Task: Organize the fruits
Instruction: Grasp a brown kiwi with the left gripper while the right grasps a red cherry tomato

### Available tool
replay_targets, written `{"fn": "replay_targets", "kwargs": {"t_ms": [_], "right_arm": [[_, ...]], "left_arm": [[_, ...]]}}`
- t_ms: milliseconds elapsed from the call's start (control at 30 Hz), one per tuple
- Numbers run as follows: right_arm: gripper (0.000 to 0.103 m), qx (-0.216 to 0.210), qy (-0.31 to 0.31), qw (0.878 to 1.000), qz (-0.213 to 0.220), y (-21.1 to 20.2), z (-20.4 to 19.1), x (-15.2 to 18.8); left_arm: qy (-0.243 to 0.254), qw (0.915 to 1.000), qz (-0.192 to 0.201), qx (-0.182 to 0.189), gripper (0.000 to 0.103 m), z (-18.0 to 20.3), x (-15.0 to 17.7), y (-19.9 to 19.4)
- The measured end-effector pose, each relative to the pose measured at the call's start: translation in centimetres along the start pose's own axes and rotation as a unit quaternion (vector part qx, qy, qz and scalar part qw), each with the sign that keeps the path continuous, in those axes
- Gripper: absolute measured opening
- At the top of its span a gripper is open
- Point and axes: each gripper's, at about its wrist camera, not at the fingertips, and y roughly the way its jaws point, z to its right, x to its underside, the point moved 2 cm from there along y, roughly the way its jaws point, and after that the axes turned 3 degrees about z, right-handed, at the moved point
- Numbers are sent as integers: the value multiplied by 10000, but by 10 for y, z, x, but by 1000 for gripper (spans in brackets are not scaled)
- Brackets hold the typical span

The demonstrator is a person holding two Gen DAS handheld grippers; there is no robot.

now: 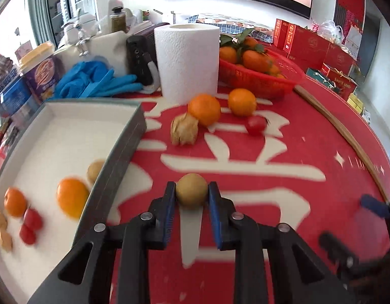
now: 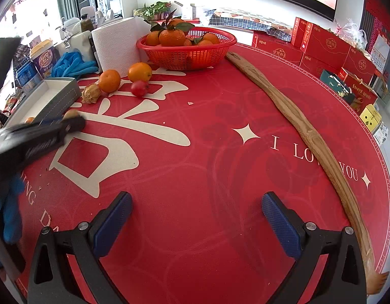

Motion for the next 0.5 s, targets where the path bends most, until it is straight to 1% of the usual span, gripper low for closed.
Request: {"fn": "replay_targets", "kwargs": {"t_ms": [100, 200, 367, 433, 500], "right_arm": [[103, 6, -2, 10000, 0, 0, 0, 0], [103, 9, -2, 10000, -1, 0, 0, 0], [103, 33, 10, 10000, -28, 2, 0, -3], [103, -8, -47, 9999, -99, 7, -4, -10], [103, -61, -115, 9997, -229, 18, -10, -24]], "left_arm": [[112, 9998, -25, -185, 27, 0, 15, -12], [333, 9986, 15, -408, 28, 5, 20, -15], [318, 9985, 101, -435, 28, -1, 21, -15], [305, 9985, 126, -433, 28, -1, 22, -17], [286, 9986, 153, -422, 28, -2, 23, -17]]}}
